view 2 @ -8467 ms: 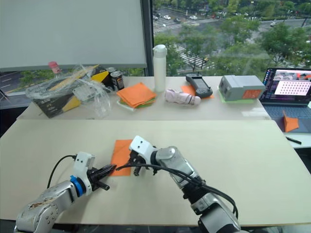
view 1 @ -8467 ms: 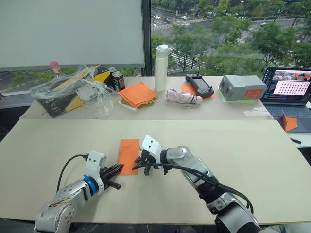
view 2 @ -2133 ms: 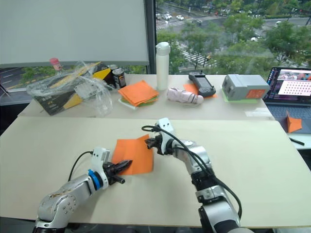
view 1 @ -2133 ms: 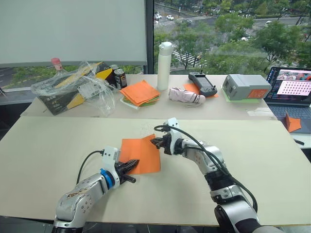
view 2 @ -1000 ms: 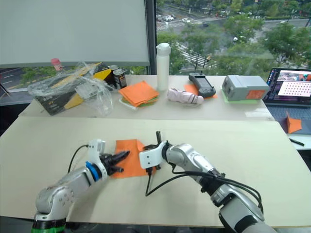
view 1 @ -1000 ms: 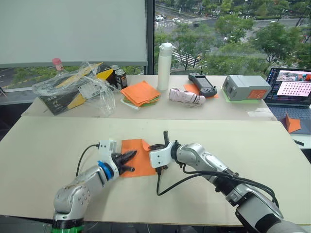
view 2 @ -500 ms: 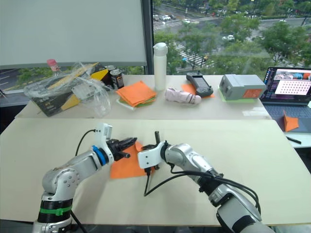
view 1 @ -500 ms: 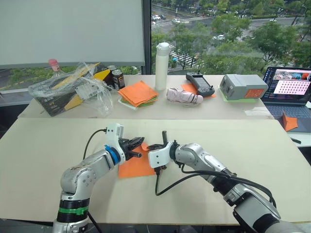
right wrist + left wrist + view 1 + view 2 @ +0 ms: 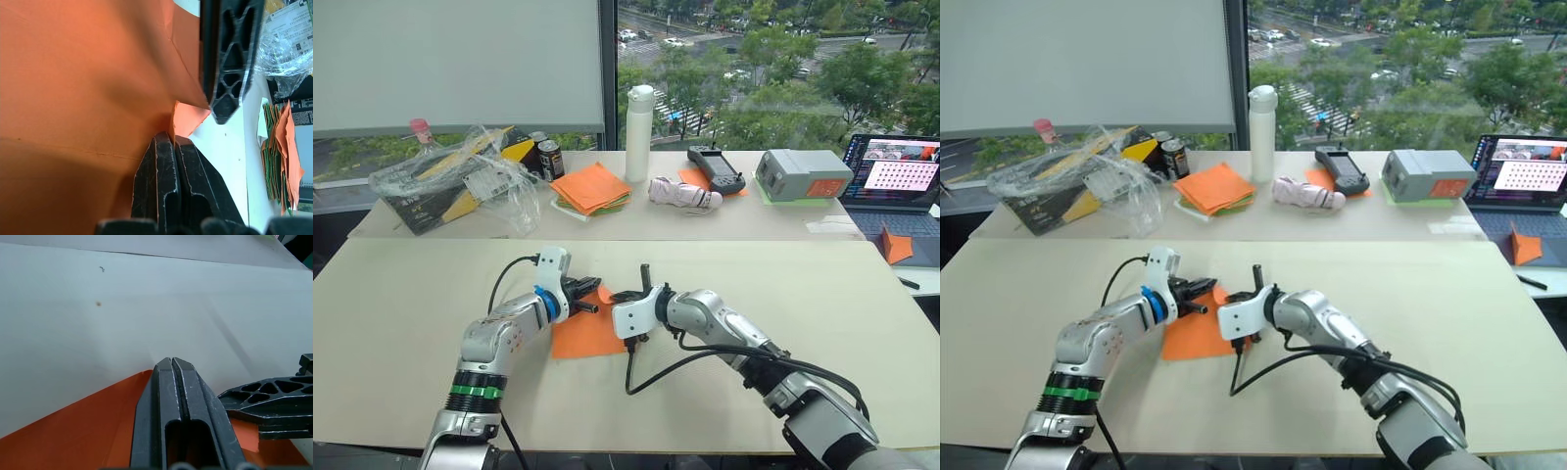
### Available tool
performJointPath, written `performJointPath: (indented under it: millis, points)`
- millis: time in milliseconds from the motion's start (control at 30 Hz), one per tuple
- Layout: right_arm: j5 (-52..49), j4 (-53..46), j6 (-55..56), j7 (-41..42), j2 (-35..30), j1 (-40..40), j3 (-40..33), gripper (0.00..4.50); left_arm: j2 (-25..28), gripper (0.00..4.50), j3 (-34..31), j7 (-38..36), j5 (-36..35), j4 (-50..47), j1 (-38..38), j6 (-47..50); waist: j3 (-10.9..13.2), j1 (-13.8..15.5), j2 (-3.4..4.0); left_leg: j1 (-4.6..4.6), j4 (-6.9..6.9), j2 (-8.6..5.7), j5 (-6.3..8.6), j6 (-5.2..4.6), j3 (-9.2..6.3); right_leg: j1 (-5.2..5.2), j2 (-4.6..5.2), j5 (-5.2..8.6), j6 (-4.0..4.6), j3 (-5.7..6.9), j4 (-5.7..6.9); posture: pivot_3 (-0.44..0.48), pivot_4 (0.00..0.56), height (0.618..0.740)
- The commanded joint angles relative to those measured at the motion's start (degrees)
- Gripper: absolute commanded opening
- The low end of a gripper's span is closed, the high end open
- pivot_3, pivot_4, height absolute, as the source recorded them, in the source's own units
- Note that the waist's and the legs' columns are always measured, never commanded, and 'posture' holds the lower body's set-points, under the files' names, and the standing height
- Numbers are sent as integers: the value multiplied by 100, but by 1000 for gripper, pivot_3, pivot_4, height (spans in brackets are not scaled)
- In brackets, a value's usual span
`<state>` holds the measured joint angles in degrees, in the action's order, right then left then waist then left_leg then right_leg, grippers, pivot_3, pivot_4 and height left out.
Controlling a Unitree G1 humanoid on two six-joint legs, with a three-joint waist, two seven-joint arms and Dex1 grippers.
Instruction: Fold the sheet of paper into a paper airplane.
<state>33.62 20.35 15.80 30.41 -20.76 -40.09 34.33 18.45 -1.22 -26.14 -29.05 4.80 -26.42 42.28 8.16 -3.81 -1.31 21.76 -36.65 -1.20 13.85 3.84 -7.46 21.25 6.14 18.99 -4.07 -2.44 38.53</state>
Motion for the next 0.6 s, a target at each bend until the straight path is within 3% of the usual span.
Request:
performJointPath:
  millis: [33,467,600]
  points:
    - [37,-118,-80,91,-5,79,-57,37,-58,0,84,-166,149,32,-87,-202,0,0,0,0,0,0,0,0,0,0,0,0,0,0,0,0,150,740]
    - [-76,-221,-194,236,49,141,-147,37,-215,0,137,-319,412,334,-171,-320,0,6,0,4,-8,-2,0,-1,0,0,1,0,0,0,1,0,150,740]
    - [-145,-275,-193,319,79,179,-191,1260,-244,0,133,-356,478,418,-250,-323,0,1,0,3,-9,-2,0,-1,-1,0,1,0,0,1,2,0,150,740]
